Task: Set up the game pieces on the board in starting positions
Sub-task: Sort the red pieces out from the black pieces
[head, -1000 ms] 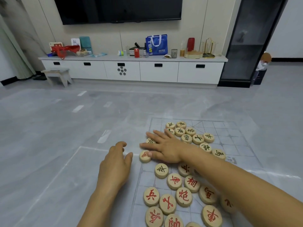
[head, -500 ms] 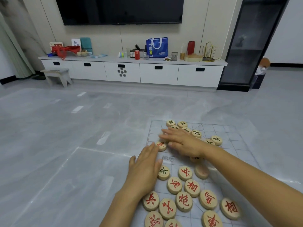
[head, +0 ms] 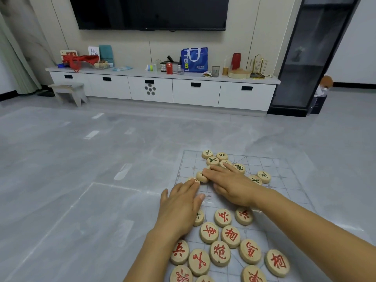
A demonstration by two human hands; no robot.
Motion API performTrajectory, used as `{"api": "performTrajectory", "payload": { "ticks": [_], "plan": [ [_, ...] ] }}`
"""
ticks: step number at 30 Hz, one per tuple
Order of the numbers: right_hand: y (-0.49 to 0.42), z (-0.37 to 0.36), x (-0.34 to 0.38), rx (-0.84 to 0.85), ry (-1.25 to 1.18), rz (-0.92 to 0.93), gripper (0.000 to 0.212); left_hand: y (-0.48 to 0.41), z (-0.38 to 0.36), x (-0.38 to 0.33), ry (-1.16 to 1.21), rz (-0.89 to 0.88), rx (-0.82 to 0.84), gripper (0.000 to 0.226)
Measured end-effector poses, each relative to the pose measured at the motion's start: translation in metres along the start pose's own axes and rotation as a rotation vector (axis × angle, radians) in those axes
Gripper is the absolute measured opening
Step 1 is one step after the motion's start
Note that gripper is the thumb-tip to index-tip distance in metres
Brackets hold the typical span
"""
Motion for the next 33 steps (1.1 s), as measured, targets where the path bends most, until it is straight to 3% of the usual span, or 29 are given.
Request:
{"api": "performTrajectory", "payload": {
  "ticks": [5,11,16,18,23,28,33],
  "plan": [
    [-0.01,-0.011,0.006,0.011,0.082,-0.024,0.053,0.012,0.012,0.004,-0.132,0.076,-0.012,0.046],
    [-0.002,0.002,0.007,-0.117,-0.153,-0.141,0.057,0.025,0.034,0.022,-0.179,0.185,-0.145,0.041],
    [0.013,-0.006,0.063,0.043,-0.165,0.085,0.072,0.029,0.042,0.035,-0.083,0.193,-0.258,0.029],
    [0.005,-0.018,0.068,0.083,-0.12,0.09,0.074,0.029,0.041,0.036,-0.063,0.179,-0.264,0.028],
    [-0.01,-0.007,0.005,0.016,-0.076,-0.129,0.073,0.03,0.033,0.034,-0.056,0.133,-0.258,0.03],
    [-0.01,-0.004,-0.044,-0.029,-0.108,-0.273,0.057,0.029,0.032,0.034,-0.019,0.129,-0.271,0.028],
    [0.021,-0.009,-0.049,-0.157,-0.199,-0.192,0.071,0.031,0.031,0.031,-0.005,0.106,-0.253,0.014]
  ]
}}
Point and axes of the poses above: each hand's wrist, its own y-axis away from the middle knuckle, its own z-axis out of the back of the hand, x = y × z, the point moved 4 cm from there along -y, towards the middle knuckle, and after that the axes turned 3 degrees about -y, right-handed, at the moved point
